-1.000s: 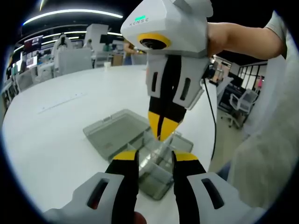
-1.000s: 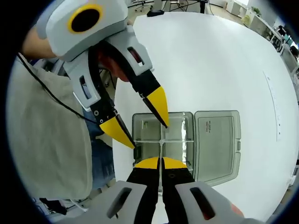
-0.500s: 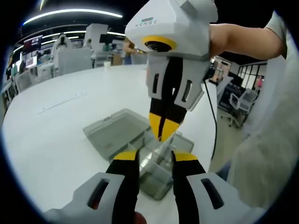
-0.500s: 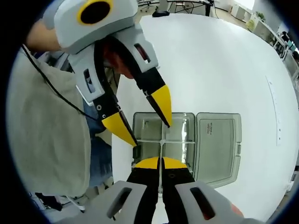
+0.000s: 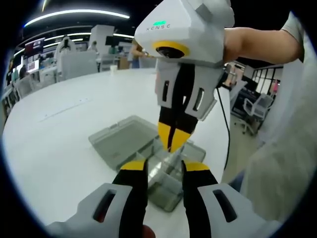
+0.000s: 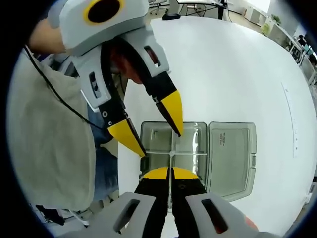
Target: Insert the divider into the dual guide fixture by aligning both edges with the guide slots and pushing it downward to the bottom, including one-sided entry, uneven engagement, binding, and posture correction.
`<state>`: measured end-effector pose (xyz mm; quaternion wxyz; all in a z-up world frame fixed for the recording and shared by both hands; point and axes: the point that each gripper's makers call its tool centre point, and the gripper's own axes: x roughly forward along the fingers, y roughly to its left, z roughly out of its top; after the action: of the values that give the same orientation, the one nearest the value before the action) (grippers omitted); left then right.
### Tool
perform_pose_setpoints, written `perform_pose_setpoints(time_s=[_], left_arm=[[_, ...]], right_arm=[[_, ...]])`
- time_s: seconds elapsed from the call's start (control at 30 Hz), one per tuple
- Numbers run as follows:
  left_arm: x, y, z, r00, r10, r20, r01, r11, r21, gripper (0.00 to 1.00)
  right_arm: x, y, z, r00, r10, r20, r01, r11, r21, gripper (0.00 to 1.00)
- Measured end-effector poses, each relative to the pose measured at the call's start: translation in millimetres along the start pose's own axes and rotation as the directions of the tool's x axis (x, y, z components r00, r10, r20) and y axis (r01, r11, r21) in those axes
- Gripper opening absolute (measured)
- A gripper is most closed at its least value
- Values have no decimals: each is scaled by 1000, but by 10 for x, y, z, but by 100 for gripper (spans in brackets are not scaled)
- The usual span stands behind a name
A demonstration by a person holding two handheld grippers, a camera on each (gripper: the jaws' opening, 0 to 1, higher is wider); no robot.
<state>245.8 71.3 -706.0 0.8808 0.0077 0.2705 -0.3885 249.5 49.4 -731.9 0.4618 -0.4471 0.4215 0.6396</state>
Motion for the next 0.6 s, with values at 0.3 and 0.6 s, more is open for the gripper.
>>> perform_pose_setpoints(time_s=[0.3, 0.6], left_arm=[[18, -24, 4, 1000, -5, -1, 5, 1000, 3, 24], [20, -20, -18, 1000, -5, -4, 5, 1000, 3, 24]], right_arm=[[-22, 10, -31, 999, -10, 40, 10, 1000, -4, 0], [-3, -9, -44, 998, -16, 65, 18, 1000, -19, 0]])
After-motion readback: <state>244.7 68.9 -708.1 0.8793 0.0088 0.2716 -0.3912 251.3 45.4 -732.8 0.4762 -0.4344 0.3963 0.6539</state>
